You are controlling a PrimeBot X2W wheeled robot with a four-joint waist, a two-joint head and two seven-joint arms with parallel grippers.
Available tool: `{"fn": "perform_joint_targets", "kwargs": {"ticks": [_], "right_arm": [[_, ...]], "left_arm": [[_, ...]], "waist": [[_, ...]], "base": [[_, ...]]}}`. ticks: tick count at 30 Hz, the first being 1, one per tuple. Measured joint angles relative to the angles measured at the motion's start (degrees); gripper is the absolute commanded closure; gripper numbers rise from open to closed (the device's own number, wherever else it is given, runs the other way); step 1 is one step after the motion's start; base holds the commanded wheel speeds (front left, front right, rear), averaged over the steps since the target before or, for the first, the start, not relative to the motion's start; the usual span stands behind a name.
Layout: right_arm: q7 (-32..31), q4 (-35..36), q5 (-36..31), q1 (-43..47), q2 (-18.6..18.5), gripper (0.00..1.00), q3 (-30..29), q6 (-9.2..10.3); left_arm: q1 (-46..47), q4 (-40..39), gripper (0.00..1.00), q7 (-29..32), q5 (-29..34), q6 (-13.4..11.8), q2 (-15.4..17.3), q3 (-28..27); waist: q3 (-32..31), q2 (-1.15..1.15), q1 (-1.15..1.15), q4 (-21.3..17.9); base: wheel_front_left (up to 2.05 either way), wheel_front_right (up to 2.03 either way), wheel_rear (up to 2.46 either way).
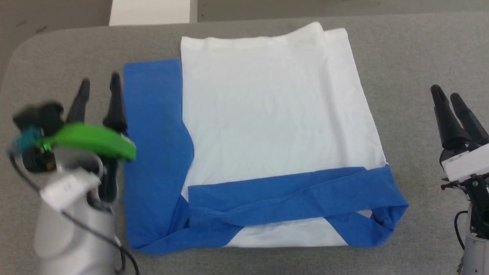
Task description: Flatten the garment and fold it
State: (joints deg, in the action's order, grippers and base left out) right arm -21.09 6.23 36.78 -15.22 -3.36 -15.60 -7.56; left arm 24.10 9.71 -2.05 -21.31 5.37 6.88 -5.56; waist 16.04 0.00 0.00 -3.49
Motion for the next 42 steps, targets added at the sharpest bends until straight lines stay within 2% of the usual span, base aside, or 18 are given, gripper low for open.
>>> {"fn": "perform_joint_targets", "kwargs": {"ticks": [5, 7, 13, 17, 24, 25, 26, 30, 32, 35, 42], "right_arm": [[0.0, 1.7, 0.2, -1.4, 0.3, 0.00, 0.0, 0.00], [0.3, 1.8, 1.0, -2.1, 0.3, 0.00, 0.3, 0.00], [1.5, 1.4, 2.0, -2.4, 0.4, 0.00, 1.3, 0.00], [2.2, 1.3, 2.0, -2.4, 0.4, 0.00, 0.8, 0.00], [2.5, 1.6, 2.0, -2.4, 0.4, 0.00, -0.1, 0.00], [2.5, 1.6, 2.0, -2.4, 0.4, 0.00, 0.0, 0.00], [2.5, 1.6, 2.0, -2.4, 0.4, 0.00, 0.0, 0.00], [2.5, 1.5, 2.0, -2.4, 0.4, 0.00, 0.2, 0.00], [2.5, 1.4, 1.8, -2.4, 0.4, 0.00, 0.3, 0.00], [2.4, 1.1, 1.3, -2.4, 0.4, 0.00, 0.2, 0.00], [1.3, -0.3, 0.3, -1.6, 0.4, 0.00, -1.0, 0.00]], "left_arm": [[14.2, 9.3, 0.00, 11.9, -0.4, -2.5, 5.0, 0.2], [19.1, 13.3, 0.00, 18.5, -0.2, -3.5, 7.3, 0.8], [27.0, 20.5, 0.00, 35.1, 0.9, -6.3, 12.0, 1.5], [27.7, 21.5, 0.00, 42.0, 1.9, -7.0, 13.7, 3.3], [27.8, 19.3, 0.00, 46.3, 5.7, -9.4, 16.4, 5.9], [27.8, 18.9, 0.29, 46.8, 5.6, -9.7, 16.4, 5.8], [27.7, 18.4, 1.00, 46.8, 5.5, -10.3, 16.3, 5.4], [26.4, 17.4, 1.00, 44.9, 3.3, -11.3, 15.1, 2.9], [25.1, 17.0, 1.00, 41.8, 0.3, -12.1, 13.6, 0.2], [22.7, 16.3, 1.00, 36.7, -4.5, -11.9, 11.2, -4.0], [16.4, 8.2, 1.00, 27.5, -10.6, -8.3, 7.3, -9.0]], "waist": [[4.3, 0.00, 0.01, -1.4], [6.3, 0.00, 0.01, -2.2], [10.7, 0.00, 0.02, -5.3], [13.1, 0.00, 0.02, -7.4], [15.9, 0.00, 0.00, -9.4], [16.1, 0.00, 0.00, -9.6], [16.2, 0.00, 0.00, -9.6], [16.0, 0.00, 0.00, -9.1], [15.4, 0.00, 0.01, -8.7], [14.2, 0.00, 0.01, -8.0], [9.4, 0.00, 0.01, -5.6]], "base": [[0.00, 0.00, 0.00], [0.00, 0.00, 0.00], [0.00, 0.00, 0.00], [0.00, 0.00, 0.00], [0.00, 0.00, 0.00], [0.00, 0.00, 0.00], [0.00, 0.00, 0.00], [0.00, 0.00, 0.00], [0.00, 0.00, 0.00], [0.00, 0.00, 0.00], [0.00, 0.00, 0.00]]}}
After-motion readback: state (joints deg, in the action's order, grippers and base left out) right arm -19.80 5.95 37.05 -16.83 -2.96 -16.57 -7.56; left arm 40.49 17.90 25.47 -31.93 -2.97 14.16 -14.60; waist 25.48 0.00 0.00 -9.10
